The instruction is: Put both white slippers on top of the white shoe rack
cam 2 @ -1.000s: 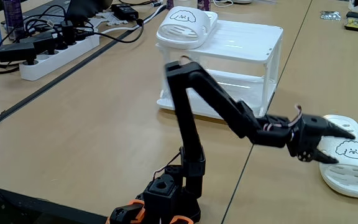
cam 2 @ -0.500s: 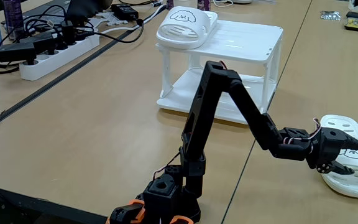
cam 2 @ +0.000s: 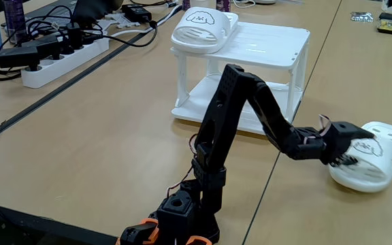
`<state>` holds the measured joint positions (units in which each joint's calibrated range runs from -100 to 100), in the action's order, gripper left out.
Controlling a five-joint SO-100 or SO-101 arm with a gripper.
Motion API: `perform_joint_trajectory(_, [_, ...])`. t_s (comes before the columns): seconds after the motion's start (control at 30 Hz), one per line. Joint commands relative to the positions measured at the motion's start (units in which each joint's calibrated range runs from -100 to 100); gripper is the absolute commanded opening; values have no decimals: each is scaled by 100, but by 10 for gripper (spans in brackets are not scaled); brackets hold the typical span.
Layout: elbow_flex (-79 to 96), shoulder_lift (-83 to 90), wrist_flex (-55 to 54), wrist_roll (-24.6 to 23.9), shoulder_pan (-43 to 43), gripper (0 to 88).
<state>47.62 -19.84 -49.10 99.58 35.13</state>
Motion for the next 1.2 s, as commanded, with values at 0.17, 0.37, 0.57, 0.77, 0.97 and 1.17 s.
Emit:
perform_joint_trajectory(0.17, [709, 111, -880, 42, -766, 279])
perform_joint_trajectory(0.37, [998, 103, -1173, 42, -1153, 279])
perform_joint_trajectory(0.57, [773, 36, -1164, 42, -1095, 279])
perform_joint_trajectory(0.77, [718, -99, -1147, 42, -997, 279])
perform_joint_trajectory(0.97, [610, -267, -1156, 42, -832, 278])
perform_joint_trajectory(1.17, [-48, -452, -1104, 42, -692, 278])
